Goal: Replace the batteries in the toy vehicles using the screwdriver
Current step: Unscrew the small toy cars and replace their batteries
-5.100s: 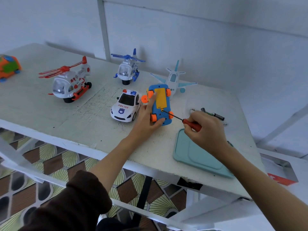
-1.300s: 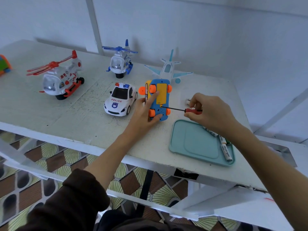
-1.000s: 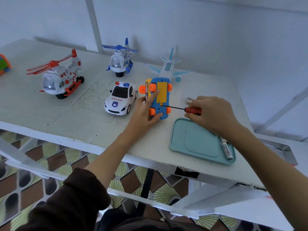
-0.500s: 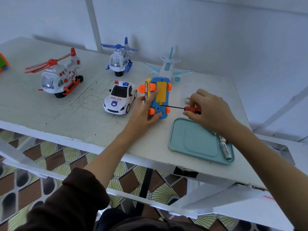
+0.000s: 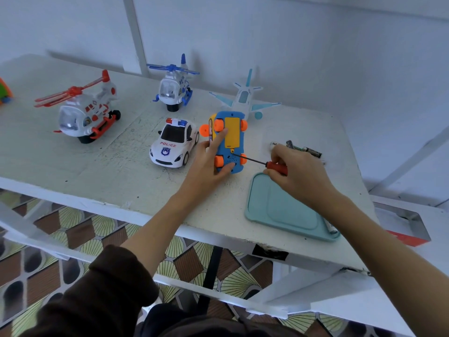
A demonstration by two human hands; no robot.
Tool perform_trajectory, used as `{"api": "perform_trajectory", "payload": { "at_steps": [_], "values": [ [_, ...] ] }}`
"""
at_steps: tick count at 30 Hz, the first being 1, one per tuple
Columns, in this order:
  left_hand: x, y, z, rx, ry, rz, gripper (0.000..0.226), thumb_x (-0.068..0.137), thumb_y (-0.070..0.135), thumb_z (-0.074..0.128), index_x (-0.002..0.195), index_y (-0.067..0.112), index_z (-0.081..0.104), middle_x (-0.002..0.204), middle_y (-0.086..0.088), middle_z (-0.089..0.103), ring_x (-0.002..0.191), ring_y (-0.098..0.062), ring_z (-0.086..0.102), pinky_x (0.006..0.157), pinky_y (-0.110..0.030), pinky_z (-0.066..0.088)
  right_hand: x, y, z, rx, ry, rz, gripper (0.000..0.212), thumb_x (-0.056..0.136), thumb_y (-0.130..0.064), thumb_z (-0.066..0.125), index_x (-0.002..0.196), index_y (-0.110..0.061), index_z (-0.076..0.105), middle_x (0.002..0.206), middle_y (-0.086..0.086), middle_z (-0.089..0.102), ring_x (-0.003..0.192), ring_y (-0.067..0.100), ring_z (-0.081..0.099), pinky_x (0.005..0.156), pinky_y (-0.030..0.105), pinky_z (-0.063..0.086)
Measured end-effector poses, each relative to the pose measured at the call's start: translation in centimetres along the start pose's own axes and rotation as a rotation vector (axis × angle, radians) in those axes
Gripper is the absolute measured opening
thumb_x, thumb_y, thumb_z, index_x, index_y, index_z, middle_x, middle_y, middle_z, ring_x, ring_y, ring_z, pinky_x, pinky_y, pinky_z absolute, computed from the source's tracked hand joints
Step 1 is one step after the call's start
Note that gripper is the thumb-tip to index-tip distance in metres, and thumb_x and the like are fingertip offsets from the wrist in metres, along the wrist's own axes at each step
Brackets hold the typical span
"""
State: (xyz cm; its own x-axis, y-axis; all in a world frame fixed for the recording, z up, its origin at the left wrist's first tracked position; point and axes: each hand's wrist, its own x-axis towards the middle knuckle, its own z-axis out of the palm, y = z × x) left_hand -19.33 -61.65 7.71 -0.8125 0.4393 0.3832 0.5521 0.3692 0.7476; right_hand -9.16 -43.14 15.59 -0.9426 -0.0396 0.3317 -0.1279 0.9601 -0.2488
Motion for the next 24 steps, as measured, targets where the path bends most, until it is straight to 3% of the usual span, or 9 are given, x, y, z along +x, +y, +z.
{"api": "perform_trajectory", "payload": {
  "at_steps": [3, 8, 10, 13, 18, 21, 24],
  "values": [
    [-0.1, 0.0, 0.0, -0.023, 0.001, -0.018, 0.071, 0.090, 0.028, 0.061, 0.144, 0.038, 0.016, 0.122, -0.005, 0.035, 0.113, -0.019, 0.045, 0.098, -0.033, 0.042, 0.0, -0.1, 0.6, 0.018, 0.013, 0.010, 0.021, 0.085, -0.023, 0.063, 0.082, -0.014, 0.044, 0.062, -0.014, 0.037, 0.063, 0.017, 0.041, 0.049, 0.022, 0.024],
    [0.1, 0.7, 0.2, -0.064, 0.051, -0.065, 0.070, 0.085, 0.032, 0.057, 0.147, 0.029, 0.025, 0.125, -0.009, 0.045, 0.110, -0.014, 0.044, 0.095, -0.028, 0.039, -0.1, -0.5, 1.9, 0.036, 0.013, 0.076, 0.026, 0.089, -0.026, 0.057, 0.112, -0.014, 0.055, 0.088, 0.005, 0.064, 0.084, 0.028, 0.057, 0.066, 0.033, 0.040],
    [0.4, 1.2, 0.1, -0.119, 0.065, -0.063, 0.068, 0.088, 0.023, 0.060, 0.147, 0.024, 0.027, 0.121, 0.008, 0.046, 0.106, 0.000, 0.048, 0.094, -0.026, 0.044, -0.1, -0.9, 2.3, 0.053, 0.032, 0.055, 0.024, 0.090, -0.024, 0.055, 0.112, -0.014, 0.058, 0.095, 0.006, 0.066, 0.088, 0.030, 0.059, 0.069, 0.036, 0.045],
    [0.7, 1.4, -0.1, -0.218, 0.064, -0.086, 0.065, 0.091, 0.007, 0.060, 0.147, 0.017, 0.027, 0.116, 0.028, 0.037, 0.099, 0.025, 0.045, 0.087, -0.008, 0.045, 0.0, -1.2, 2.7, 0.093, 0.082, 0.060, 0.019, 0.089, -0.020, 0.057, 0.106, -0.011, 0.062, 0.092, 0.010, 0.067, 0.084, 0.033, 0.059, 0.068, 0.040, 0.048],
    [0.6, 2.4, 0.2, -0.397, 0.116, -0.179, 0.065, 0.093, 0.007, 0.058, 0.145, 0.023, 0.023, 0.119, 0.007, 0.048, 0.099, 0.001, 0.058, 0.078, -0.009, 0.049, 0.5, -1.6, 3.0, 0.122, 0.107, 0.046, 0.015, 0.089, -0.018, 0.057, 0.100, -0.010, 0.061, 0.082, 0.010, 0.066, 0.075, 0.033, 0.059, 0.064, 0.041, 0.049],
    [0.6, 2.8, 0.2, -0.420, 0.136, -0.193, 0.064, 0.093, 0.007, 0.057, 0.147, 0.020, 0.024, 0.121, 0.010, 0.043, 0.096, 0.006, 0.056, 0.076, -0.008, 0.049, 0.6, -1.6, 3.1, 0.104, 0.112, 0.038, 0.014, 0.089, -0.018, 0.056, 0.099, -0.009, 0.060, 0.078, 0.010, 0.065, 0.070, 0.033, 0.058, 0.060, 0.039, 0.048],
    [0.7, 3.1, 0.1, -0.435, 0.135, -0.194, 0.064, 0.093, 0.006, 0.057, 0.146, 0.020, 0.024, 0.116, 0.023, 0.040, 0.094, 0.016, 0.055, 0.079, -0.009, 0.049, 0.6, -1.6, 3.3, 0.092, 0.130, 0.037, 0.013, 0.089, -0.017, 0.056, 0.097, -0.008, 0.060, 0.072, 0.010, 0.062, 0.065, 0.032, 0.056, 0.056, 0.037, 0.047]
  ]
}}
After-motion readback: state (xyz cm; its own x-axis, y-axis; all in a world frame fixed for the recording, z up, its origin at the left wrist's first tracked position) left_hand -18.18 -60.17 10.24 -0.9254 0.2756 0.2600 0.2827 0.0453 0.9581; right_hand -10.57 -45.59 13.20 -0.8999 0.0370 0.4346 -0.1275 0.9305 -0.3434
